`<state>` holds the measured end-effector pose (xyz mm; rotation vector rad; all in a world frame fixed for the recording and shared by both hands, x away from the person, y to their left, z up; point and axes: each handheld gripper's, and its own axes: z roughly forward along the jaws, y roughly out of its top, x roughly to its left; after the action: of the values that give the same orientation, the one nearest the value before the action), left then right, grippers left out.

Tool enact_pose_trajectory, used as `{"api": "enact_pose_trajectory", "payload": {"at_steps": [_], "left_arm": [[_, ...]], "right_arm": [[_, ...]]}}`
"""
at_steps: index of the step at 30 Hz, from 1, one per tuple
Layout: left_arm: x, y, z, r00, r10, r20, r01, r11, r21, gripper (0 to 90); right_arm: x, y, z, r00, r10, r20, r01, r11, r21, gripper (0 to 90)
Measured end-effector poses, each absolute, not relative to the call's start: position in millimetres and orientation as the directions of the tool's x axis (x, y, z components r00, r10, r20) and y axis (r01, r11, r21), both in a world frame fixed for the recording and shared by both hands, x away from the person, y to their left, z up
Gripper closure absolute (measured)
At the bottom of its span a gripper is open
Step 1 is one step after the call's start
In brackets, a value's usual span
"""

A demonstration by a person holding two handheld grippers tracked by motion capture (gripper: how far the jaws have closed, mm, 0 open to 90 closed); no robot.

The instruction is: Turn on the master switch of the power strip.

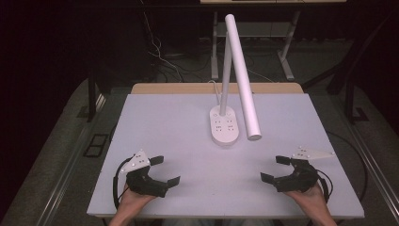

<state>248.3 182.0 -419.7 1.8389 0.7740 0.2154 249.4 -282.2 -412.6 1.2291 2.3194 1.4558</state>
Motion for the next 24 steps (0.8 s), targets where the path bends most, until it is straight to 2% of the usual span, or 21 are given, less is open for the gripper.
{"api": "enact_pose_trajectory", "payload": {"at_steps": [24], "left_arm": [[249.6, 181.1, -414.3, 0.777, 0.586, -0.231, 0.422, -0.212, 0.882, 0.0]], "right_arm": [[247.4, -286.0, -412.5, -0.659, 0.703, 0.268, 0.560, 0.220, 0.799, 0.6]]}}
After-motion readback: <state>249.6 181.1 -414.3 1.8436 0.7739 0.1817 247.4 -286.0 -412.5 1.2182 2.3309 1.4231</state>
